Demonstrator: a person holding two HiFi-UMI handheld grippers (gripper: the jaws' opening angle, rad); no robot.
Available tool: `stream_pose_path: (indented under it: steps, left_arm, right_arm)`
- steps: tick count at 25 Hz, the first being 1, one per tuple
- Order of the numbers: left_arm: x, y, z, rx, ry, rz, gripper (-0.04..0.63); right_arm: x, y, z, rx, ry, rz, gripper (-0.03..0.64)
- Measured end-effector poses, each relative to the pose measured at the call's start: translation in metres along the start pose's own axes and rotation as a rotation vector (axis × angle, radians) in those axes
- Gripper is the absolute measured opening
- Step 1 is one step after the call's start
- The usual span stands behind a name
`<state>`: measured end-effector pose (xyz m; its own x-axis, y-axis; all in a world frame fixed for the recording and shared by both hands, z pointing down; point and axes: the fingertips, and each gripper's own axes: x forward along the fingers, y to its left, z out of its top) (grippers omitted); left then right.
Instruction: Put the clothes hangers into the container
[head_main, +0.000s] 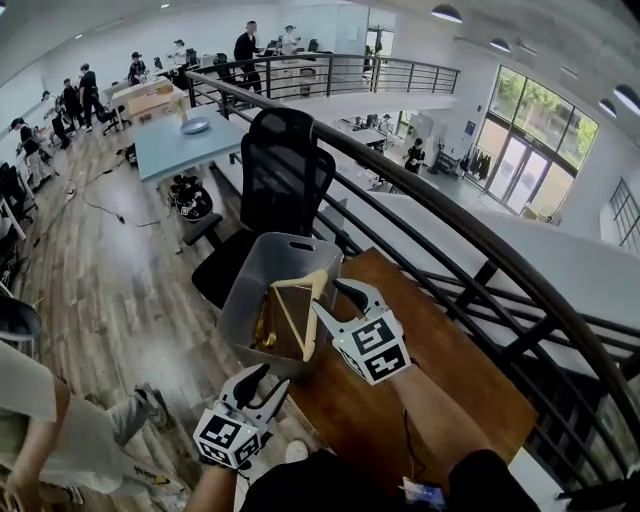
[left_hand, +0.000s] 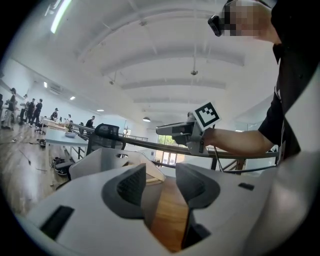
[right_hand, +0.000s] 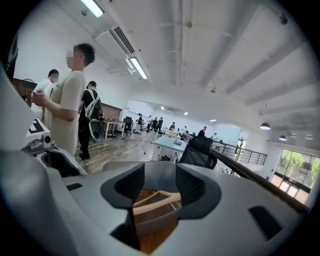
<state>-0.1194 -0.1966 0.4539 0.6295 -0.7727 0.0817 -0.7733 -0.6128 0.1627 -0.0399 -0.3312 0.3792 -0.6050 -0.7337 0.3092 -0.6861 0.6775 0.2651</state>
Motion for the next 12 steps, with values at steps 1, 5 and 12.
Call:
stream_pose_path:
  steps: [1, 5, 12]
  left_arm:
    - [0.001, -0.002, 0.0, 0.002, 0.001, 0.002, 0.192]
    - [0.006, -0.012, 0.002, 0.018, 0.0, -0.002, 0.192]
    - [0.016, -0.026, 0.008, 0.052, 0.007, -0.025, 0.192]
  right_arm:
    - [-0.003, -0.001, -0.004, -0.004, 0.007, -0.001, 0.195]
    - [-0.019, -0.006, -0.024, 0.0, 0.031, -0.008, 0.19]
    - [-0.055, -0.021, -0.05, 0.039, 0.05, -0.052, 0.184]
